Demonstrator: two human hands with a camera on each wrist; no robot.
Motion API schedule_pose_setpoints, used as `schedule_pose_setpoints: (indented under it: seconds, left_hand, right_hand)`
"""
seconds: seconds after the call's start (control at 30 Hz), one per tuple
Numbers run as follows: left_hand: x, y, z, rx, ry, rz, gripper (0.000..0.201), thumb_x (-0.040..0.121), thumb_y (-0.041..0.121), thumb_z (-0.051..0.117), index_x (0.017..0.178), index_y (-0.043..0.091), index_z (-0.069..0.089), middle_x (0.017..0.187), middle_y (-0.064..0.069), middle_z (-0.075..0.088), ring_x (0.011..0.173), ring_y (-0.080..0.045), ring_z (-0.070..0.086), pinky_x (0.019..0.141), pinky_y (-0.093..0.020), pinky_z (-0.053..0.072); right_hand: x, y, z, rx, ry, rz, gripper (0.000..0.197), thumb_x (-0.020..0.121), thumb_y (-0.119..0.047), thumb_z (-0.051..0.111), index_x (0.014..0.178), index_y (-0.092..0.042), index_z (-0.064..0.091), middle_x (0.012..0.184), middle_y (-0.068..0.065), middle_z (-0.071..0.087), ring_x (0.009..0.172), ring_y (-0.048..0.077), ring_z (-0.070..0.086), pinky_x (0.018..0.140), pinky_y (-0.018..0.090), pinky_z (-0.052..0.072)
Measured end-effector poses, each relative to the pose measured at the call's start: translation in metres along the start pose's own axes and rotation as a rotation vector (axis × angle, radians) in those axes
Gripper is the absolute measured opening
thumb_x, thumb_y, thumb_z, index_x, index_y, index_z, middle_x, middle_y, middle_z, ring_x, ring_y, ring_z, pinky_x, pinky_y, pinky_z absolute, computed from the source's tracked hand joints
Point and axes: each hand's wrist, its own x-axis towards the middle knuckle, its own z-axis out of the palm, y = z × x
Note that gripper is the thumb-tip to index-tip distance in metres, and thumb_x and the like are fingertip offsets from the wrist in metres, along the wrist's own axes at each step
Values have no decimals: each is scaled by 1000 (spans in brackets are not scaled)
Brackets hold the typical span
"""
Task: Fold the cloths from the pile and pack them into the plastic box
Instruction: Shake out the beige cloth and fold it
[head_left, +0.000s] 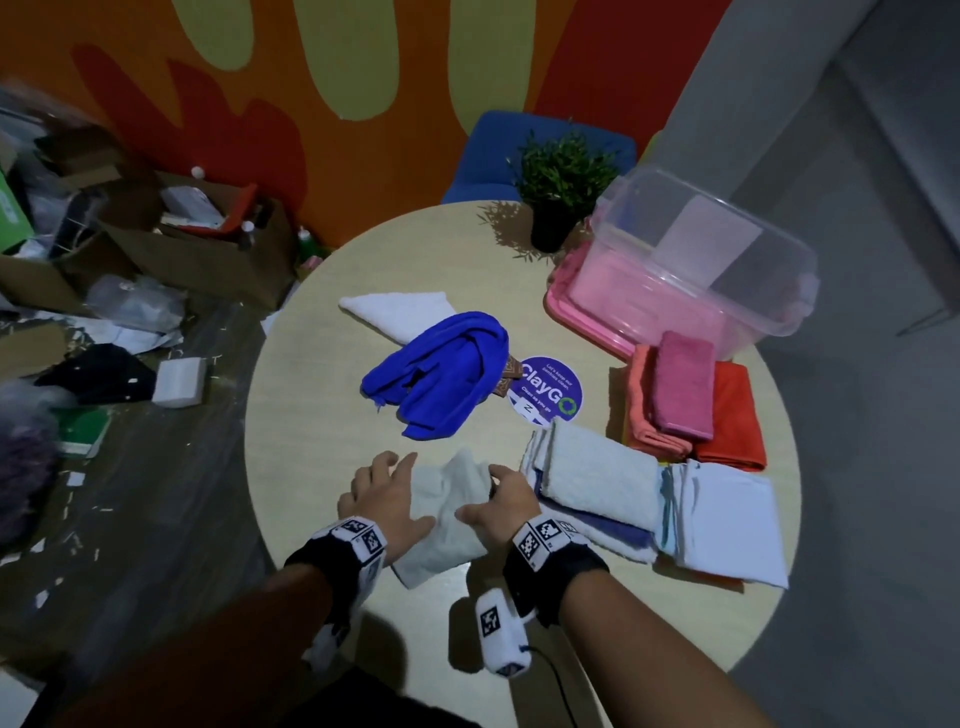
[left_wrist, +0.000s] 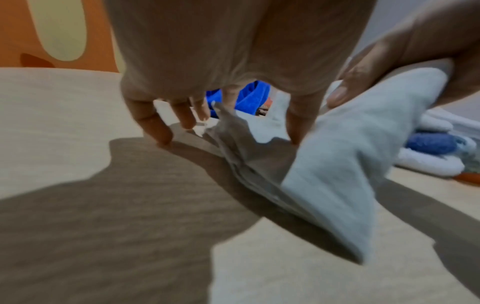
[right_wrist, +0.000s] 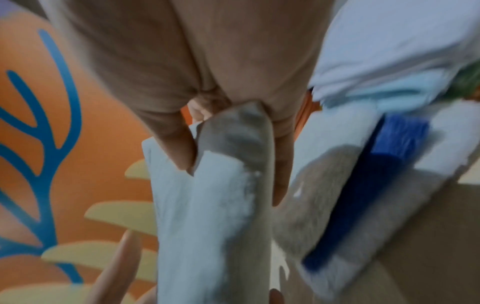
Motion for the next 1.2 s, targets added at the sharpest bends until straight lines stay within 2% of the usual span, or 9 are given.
schedule_pose_setpoints:
  seconds: [0.13, 0.27, 0.4, 0.47, 0.6, 0.77, 0.9, 1.07, 1.2]
  left_hand:
    - [-5, 16, -14, -532, -51, 118, 99, 75, 57, 72, 153, 38, 14, 156, 4, 28, 141, -22, 31, 113, -47, 34]
    - [-10, 62, -35, -1209, -312, 171, 95, 69, 62, 80, 146, 41, 27, 140, 6, 56, 122, -13, 59, 105, -42, 47]
    - [-25, 130, -46, -1315, -458, 258, 62, 91, 15, 65, 146, 18, 36, 136, -5, 60, 118, -20, 63, 89, -29, 55]
    - [-26, 163, -41, -1274, -473, 323, 54, 91, 5, 66, 140, 12, 45, 132, -9, 64, 118, -25, 64, 95, -36, 55]
    - [-16, 221, -14, -941, -390, 403, 69, 71, 41, 80, 131, 23, 52, 125, 4, 68, 115, -16, 65, 103, -46, 49]
    - [-14, 282, 21, -782, -268, 378, 66, 78, 16, 74, 138, 33, 49, 112, -1, 70, 104, -22, 67, 98, -42, 52]
    - [-7, 302, 37, -672, -134, 242, 58, 81, 16, 78, 130, 32, 51, 107, -5, 68, 99, -24, 65, 92, -34, 51]
    - [-9, 309, 47, -675, -109, 212, 54, 80, 19, 78, 124, 29, 49, 84, -3, 67, 74, -19, 63, 66, -27, 46]
    - [-13, 296, 30, -532, -13, 245, 25, 89, 14, 56, 109, 28, 59, 93, -7, 71, 84, -25, 68, 78, -35, 56]
  right_hand:
    - [-28, 4, -37, 323, -29, -129, 58, 76, 1, 73, 128, -20, 58, 100, -1, 74, 89, 14, 70, 79, 27, 56]
    - [-56, 21, -89, 678, -7, -208, 47, 83, 13, 62, 121, -16, 61, 101, 9, 76, 94, 25, 73, 81, 37, 57]
    - [-75, 55, -138, 895, 111, -203, 44, 87, 14, 56, 123, -11, 58, 107, 19, 73, 100, 35, 70, 87, 48, 56]
    - [-82, 74, -161, 891, 234, -192, 42, 87, 13, 54, 119, -13, 60, 102, 17, 74, 96, 33, 70, 84, 46, 57]
    - [-90, 123, -202, 437, 626, -121, 39, 88, 2, 58, 115, -25, 60, 106, 6, 69, 89, 11, 64, 79, 30, 52]
    - [-83, 170, -233, 243, 813, 44, 39, 89, -6, 60, 124, -21, 62, 110, 10, 67, 89, 25, 58, 82, 26, 40]
    - [-69, 175, -234, -113, 914, 103, 46, 88, -16, 62, 133, -19, 54, 132, 12, 52, 115, 38, 49, 99, 44, 39]
    - [-55, 158, -199, -479, 702, 61, 47, 93, -56, 41, 130, -27, 52, 137, 1, 46, 126, 29, 36, 101, 48, 30]
    - [-35, 175, -167, -537, 547, 217, 77, 88, -74, 25, 151, -31, 24, 163, 6, 14, 148, 40, 1, 110, 68, 5]
